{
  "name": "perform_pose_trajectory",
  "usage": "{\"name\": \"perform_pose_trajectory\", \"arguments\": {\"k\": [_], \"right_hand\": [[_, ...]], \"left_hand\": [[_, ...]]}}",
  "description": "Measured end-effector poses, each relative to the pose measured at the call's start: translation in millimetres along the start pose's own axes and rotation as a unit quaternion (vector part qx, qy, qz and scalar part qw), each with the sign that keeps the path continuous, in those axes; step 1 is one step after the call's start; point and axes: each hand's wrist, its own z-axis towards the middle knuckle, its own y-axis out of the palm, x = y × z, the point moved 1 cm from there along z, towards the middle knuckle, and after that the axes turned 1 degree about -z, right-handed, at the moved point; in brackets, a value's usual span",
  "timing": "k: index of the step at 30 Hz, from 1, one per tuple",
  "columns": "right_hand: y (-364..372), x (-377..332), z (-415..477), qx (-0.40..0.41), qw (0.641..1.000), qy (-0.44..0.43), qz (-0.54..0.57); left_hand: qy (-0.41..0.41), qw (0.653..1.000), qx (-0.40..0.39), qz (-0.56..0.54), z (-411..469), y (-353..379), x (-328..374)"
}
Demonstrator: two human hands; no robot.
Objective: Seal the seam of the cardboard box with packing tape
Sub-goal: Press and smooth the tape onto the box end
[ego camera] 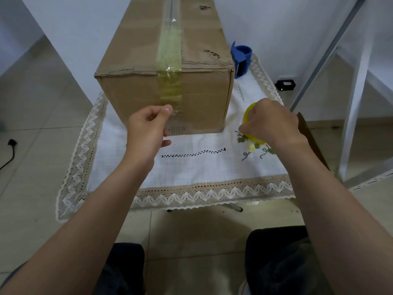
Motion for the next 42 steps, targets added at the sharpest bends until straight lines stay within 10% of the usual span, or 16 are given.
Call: {"name": "perform_pose_trajectory", "arguments": {"k": [14,25,42], "right_hand": [[-9.4,-18.1,-3.3,0.038,0.999,0.014,0.010],[-11.0,-84.4,-24.8,-0.128,0.906,-0.119,0.386],[17.4,-107.2,-15.7,-0.014,0.885,-0.121,0.450]], "left_hand": [[-0.014,1.000,-0.013,-0.002,3.2,-6.1,-0.8],[-0.007,0.999,-0.040,-0.012,12.2,-11.7,-10.0],[-0.011,0.999,-0.038,-0.017,25.0,-7.1,-17.1]]}}
